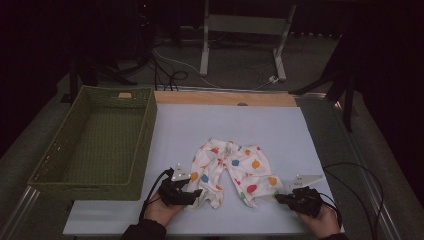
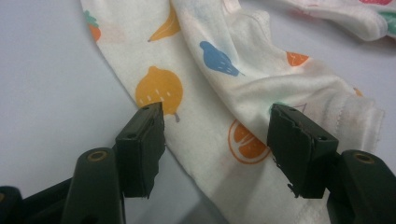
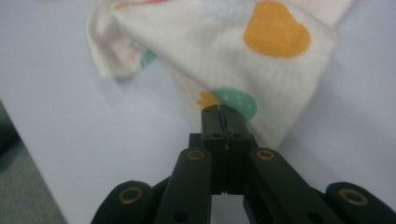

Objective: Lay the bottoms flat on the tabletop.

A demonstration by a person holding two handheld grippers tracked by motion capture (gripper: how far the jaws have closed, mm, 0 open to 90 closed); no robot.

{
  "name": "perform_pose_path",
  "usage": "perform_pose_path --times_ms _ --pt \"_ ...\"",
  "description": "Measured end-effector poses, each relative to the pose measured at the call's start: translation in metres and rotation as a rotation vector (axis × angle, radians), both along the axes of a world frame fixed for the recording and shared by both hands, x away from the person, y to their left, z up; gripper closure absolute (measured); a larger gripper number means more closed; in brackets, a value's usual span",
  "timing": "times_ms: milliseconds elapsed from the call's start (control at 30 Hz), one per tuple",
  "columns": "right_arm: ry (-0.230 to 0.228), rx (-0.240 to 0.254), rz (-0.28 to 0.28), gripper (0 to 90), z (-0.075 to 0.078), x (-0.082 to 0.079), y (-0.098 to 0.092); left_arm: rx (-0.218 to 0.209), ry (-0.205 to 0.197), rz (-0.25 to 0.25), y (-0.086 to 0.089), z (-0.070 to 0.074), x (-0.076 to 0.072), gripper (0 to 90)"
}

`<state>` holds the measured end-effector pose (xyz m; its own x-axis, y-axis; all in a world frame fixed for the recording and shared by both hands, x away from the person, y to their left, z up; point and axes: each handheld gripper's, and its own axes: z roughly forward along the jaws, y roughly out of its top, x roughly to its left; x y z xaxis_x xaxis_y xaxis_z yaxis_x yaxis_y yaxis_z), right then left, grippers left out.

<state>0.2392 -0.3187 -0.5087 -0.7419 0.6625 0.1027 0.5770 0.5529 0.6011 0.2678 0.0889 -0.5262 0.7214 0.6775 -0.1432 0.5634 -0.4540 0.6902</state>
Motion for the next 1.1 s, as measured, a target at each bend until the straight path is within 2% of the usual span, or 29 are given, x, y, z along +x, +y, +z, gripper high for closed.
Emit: perform_pose_path --times_ms 33,67,233,267,433,467,500,533,567,667,833,900,933,1100 --pt "0.002 -0.008 -0.001 90.0 -0.001 -0.002 -0.004 0.001 0.001 -0.002 0.000 0.000 0.000 37.6" --pt "0.015 0.007 -0.026 90.0 -0.003 -0.008 -0.015 -0.001 -0.001 -0.004 0.000 0.000 -0.001 37.6" --pt "0.000 0.014 -0.029 89.0 -0.001 -0.010 -0.016 -0.001 0.000 -0.005 -0.001 0.000 0.000 37.6" --pt "-0.017 0.036 -0.007 84.0 0.004 -0.008 -0.009 -0.004 0.001 -0.004 -0.001 0.000 0.000 37.6" --pt "-0.037 0.065 0.039 81.2 0.009 -0.007 0.007 -0.009 0.002 -0.005 0.000 0.000 -0.001 37.5" --pt "-0.041 0.068 0.072 79.3 0.010 -0.006 0.017 -0.009 0.001 -0.007 0.000 0.001 -0.001 37.5" --pt "-0.041 0.068 0.072 79.3 0.010 -0.006 0.017 -0.009 0.001 -0.007 0.000 0.001 -0.001 37.5" --pt "-0.038 0.069 0.098 78.3 0.010 -0.005 0.026 -0.007 0.001 -0.010 0.000 0.001 -0.001 37.5" --pt "-0.038 0.069 0.098 78.3 0.010 -0.005 0.026 -0.006 0.001 -0.011 0.000 0.001 -0.001 37.5" --pt "-0.031 0.084 0.127 76.2 0.009 -0.003 0.041 -0.002 -0.003 -0.012 -0.001 0.001 -0.002 37.4" --pt "-0.022 0.093 0.146 73.6 0.007 -0.003 0.051 0.000 -0.004 -0.016 -0.001 0.000 -0.002 37.2" --pt "-0.015 0.099 0.174 72.1 0.005 -0.005 0.055 0.000 -0.005 -0.017 -0.001 0.000 -0.003 37.0" --pt "-0.015 0.105 0.165 71.7 0.005 -0.006 0.057 0.000 -0.005 -0.017 -0.001 0.000 -0.003 36.9" --pt "-0.008 0.096 0.187 71.3 0.003 -0.009 0.062 0.002 -0.008 -0.019 -0.002 0.000 -0.003 36.7"
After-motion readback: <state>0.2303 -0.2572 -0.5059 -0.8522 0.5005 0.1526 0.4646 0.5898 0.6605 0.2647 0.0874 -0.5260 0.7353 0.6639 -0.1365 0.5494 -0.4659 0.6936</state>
